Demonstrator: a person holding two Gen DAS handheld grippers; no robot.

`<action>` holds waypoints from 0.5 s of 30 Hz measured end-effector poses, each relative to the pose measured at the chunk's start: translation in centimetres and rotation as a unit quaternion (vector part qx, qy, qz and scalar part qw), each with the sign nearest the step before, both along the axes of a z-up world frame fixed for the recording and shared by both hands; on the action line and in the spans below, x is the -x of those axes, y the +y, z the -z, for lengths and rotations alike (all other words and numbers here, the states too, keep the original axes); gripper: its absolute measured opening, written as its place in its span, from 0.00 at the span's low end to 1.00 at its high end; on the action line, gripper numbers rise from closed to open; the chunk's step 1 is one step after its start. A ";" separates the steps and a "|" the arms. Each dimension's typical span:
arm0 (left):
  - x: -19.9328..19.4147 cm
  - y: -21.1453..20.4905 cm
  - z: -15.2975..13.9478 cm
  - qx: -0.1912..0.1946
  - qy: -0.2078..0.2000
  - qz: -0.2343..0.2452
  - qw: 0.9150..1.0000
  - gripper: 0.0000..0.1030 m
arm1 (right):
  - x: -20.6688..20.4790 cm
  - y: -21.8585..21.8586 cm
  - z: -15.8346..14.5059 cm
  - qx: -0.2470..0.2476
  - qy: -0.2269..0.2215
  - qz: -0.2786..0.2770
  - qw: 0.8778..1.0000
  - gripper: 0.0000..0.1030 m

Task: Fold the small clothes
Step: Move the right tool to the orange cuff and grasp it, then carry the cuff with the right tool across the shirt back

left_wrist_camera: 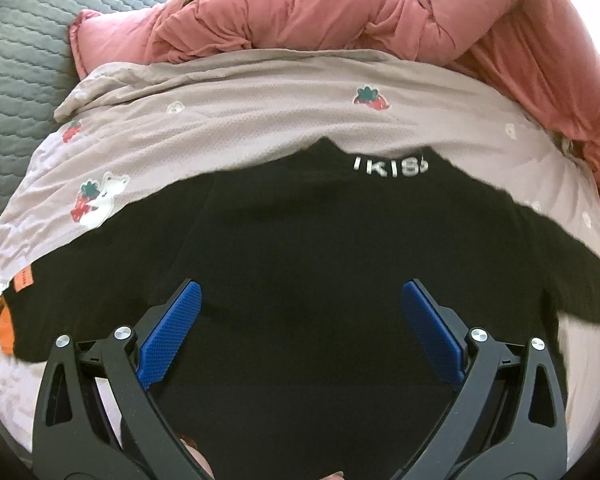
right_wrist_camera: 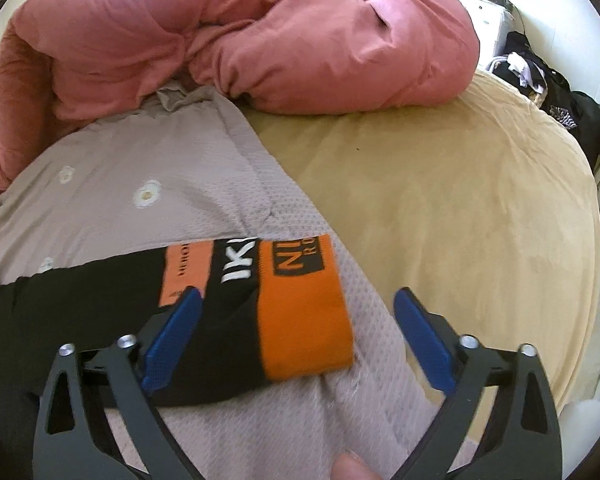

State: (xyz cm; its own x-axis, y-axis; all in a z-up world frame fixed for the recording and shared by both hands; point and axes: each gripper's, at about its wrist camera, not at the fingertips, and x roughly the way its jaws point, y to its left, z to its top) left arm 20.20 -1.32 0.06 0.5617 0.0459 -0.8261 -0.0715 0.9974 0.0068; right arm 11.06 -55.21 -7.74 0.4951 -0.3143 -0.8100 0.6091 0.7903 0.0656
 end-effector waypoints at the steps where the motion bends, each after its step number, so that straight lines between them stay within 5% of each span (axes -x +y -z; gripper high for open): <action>1: -0.5 -0.1 -0.3 0.004 -0.008 -0.004 1.000 0.91 | -0.2 -0.3 0.2 0.000 0.003 0.002 1.000 0.81; 5: -2.1 -1.0 -1.8 0.025 -0.031 0.003 0.999 0.91 | -1.0 -0.9 1.0 0.002 0.015 0.004 1.000 0.78; 10: -3.3 -1.5 -1.5 0.034 -0.042 0.012 0.998 0.91 | -1.7 -0.6 2.1 -0.021 0.025 -0.019 0.999 0.47; 12: -3.0 -1.6 -1.5 0.013 -0.057 0.016 0.998 0.91 | -1.6 0.3 1.2 -0.005 0.007 -0.042 0.999 0.24; 15: -2.5 -1.0 -0.9 -0.014 -0.071 0.023 0.997 0.91 | -1.1 1.4 -0.3 0.009 -0.014 -0.052 0.999 0.17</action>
